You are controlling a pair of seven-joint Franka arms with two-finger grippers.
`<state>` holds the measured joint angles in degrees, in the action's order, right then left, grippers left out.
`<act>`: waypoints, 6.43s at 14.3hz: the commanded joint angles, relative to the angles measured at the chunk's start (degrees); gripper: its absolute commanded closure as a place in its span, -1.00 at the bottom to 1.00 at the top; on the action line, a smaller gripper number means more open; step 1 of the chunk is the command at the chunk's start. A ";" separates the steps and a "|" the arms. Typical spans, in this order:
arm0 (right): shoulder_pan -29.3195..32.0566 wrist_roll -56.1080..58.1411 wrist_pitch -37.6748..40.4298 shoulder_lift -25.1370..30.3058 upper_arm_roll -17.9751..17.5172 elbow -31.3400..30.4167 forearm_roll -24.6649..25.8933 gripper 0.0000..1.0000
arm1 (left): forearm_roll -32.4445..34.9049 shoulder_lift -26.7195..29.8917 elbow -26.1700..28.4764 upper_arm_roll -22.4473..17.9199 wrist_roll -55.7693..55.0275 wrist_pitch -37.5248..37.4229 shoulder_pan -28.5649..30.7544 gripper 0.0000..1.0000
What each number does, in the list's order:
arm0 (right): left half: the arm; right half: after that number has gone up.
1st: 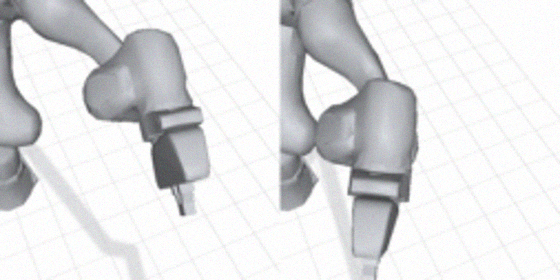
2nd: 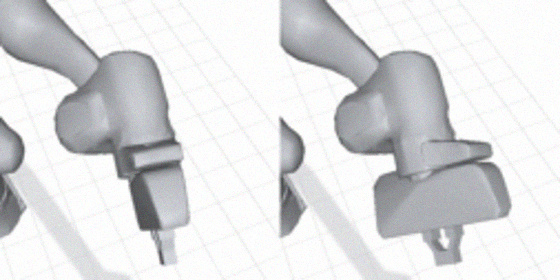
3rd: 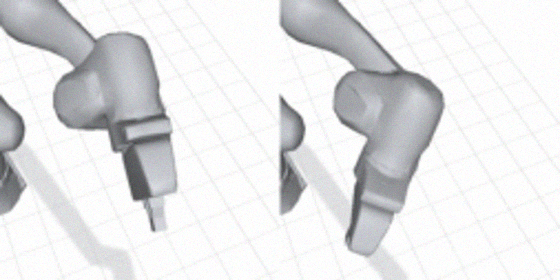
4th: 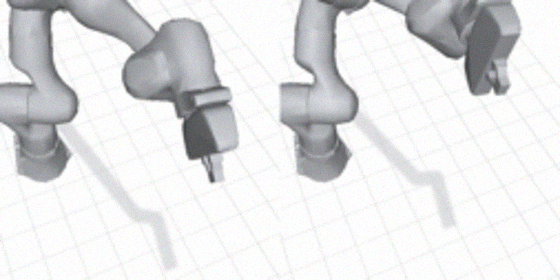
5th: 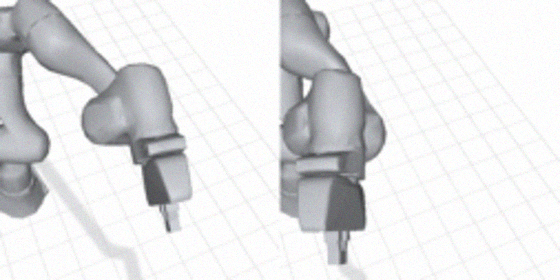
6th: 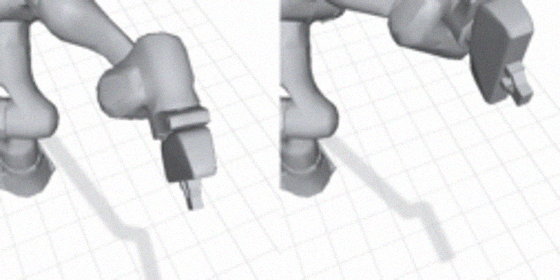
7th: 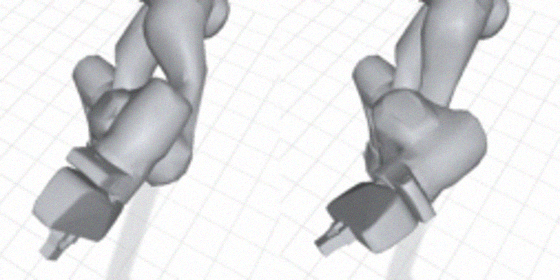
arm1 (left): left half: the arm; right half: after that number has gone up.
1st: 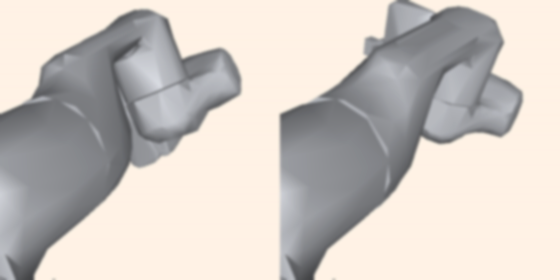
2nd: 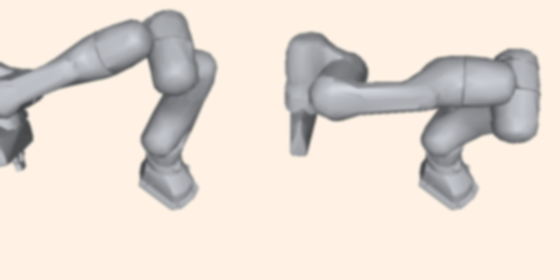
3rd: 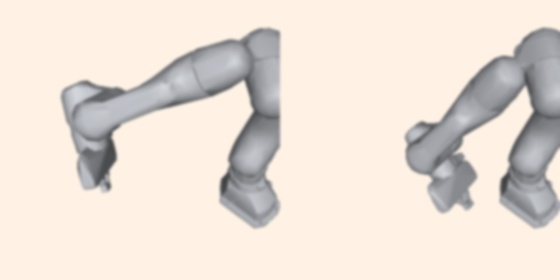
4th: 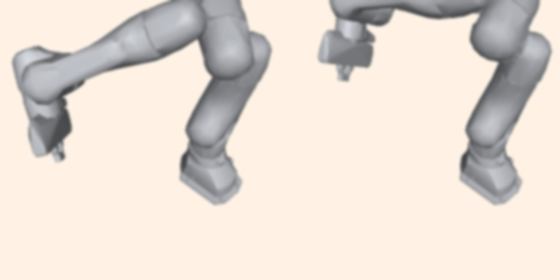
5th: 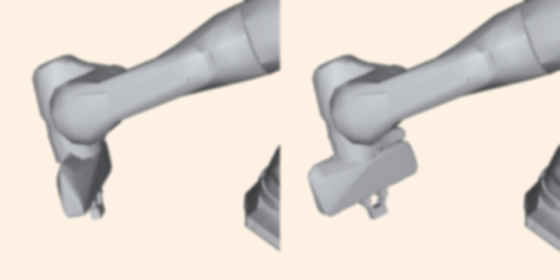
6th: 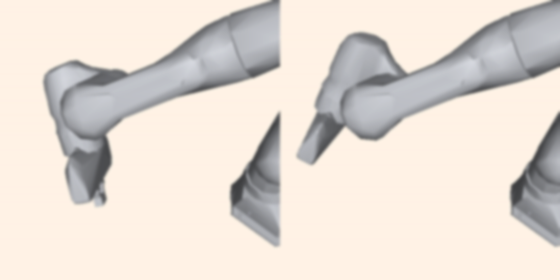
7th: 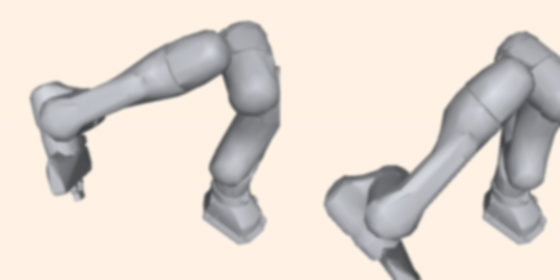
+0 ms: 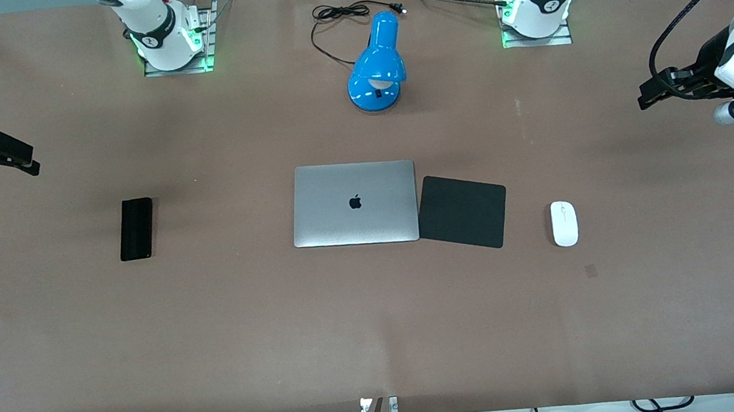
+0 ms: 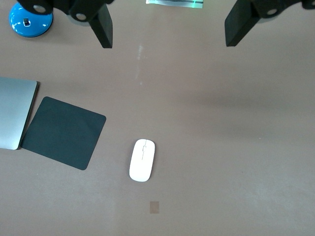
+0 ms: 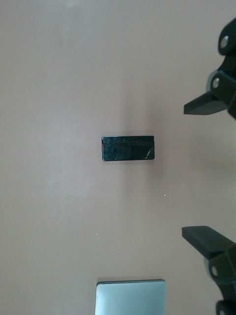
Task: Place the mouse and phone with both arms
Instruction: 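Reach the right gripper to the black phone while the left gripper reaches the mouse, then grasp the phone with the right gripper while the left gripper grasps the mouse, then carry the phone beside the laptop while the left gripper carries the mouse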
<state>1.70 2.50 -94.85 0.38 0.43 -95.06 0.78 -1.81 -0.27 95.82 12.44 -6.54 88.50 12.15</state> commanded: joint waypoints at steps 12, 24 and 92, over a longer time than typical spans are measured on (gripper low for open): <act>0.33 -0.04 -7.18 -5.74 -0.43 -4.85 1.24 -1.00 | -3.38 -5.86 -8.79 0.21 0.21 -0.70 1.29 -1.00; 2.61 -0.12 -25.37 -17.25 -0.34 -15.67 4.67 -1.00 | 2.14 -35.92 -15.13 0.56 2.48 23.90 -5.47 -1.00; -8.63 -29.20 -30.31 -35.19 -15.81 -9.18 1.16 0.40 | 9.54 -41.38 -3.80 5.31 -6.91 30.14 -17.43 -0.17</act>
<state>-5.29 -24.40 -125.40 -33.90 -15.41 -105.74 2.93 7.18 -40.30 93.08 17.92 -12.81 117.51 -5.52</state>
